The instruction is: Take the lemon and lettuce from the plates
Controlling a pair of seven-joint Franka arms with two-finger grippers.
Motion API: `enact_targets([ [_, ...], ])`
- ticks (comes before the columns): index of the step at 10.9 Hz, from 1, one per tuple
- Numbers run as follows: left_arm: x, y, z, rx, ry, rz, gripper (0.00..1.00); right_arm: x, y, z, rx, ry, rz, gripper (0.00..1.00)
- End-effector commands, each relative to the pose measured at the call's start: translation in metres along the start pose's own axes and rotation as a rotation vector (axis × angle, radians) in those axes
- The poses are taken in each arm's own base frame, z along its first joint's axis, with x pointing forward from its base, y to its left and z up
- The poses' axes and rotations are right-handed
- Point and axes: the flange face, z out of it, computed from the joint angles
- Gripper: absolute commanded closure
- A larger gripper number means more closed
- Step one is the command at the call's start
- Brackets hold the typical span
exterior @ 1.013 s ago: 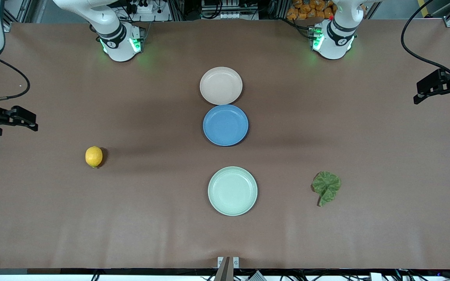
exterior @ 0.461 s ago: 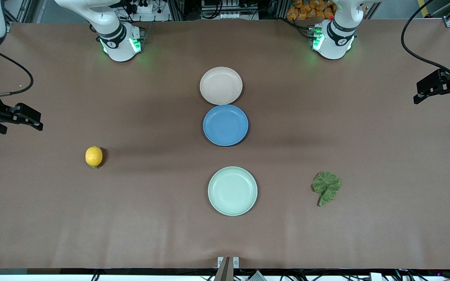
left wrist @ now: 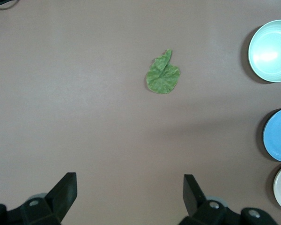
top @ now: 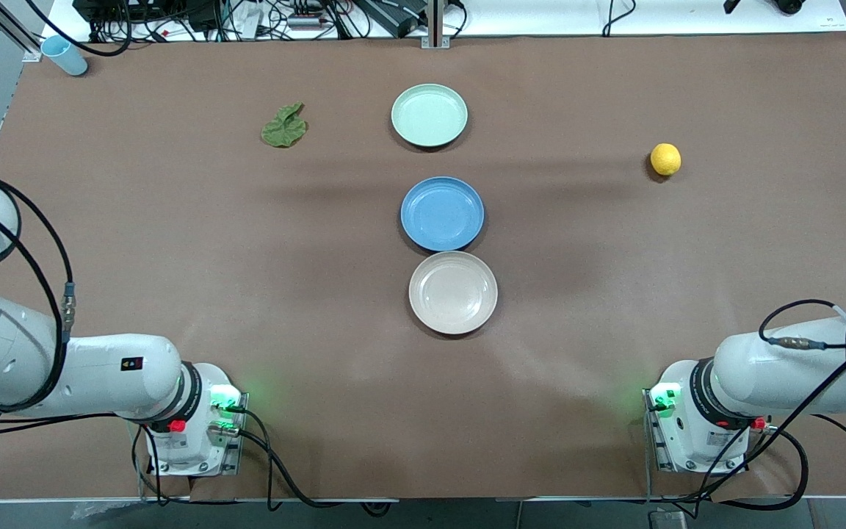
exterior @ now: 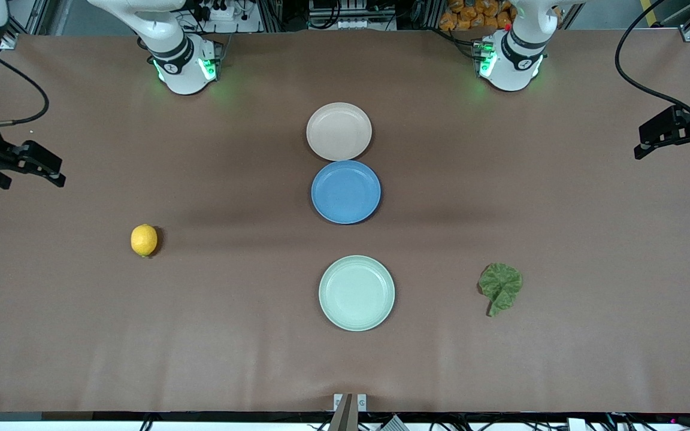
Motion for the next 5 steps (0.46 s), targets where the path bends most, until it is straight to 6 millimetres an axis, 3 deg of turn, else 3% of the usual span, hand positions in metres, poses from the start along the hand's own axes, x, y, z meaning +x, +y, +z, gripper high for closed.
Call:
enact_targets([
  [1, -0.007, 0.0, -0.004, 0.016, -0.005, 0.024, 0.0, -0.015, 0.007, 0.013, -0.011, 0.002, 0.027, 0.0],
  [5, -0.007, 0.0, -0.004, 0.017, -0.004, 0.024, 0.0, -0.013, 0.02, 0.025, -0.011, -0.023, 0.05, 0.0],
])
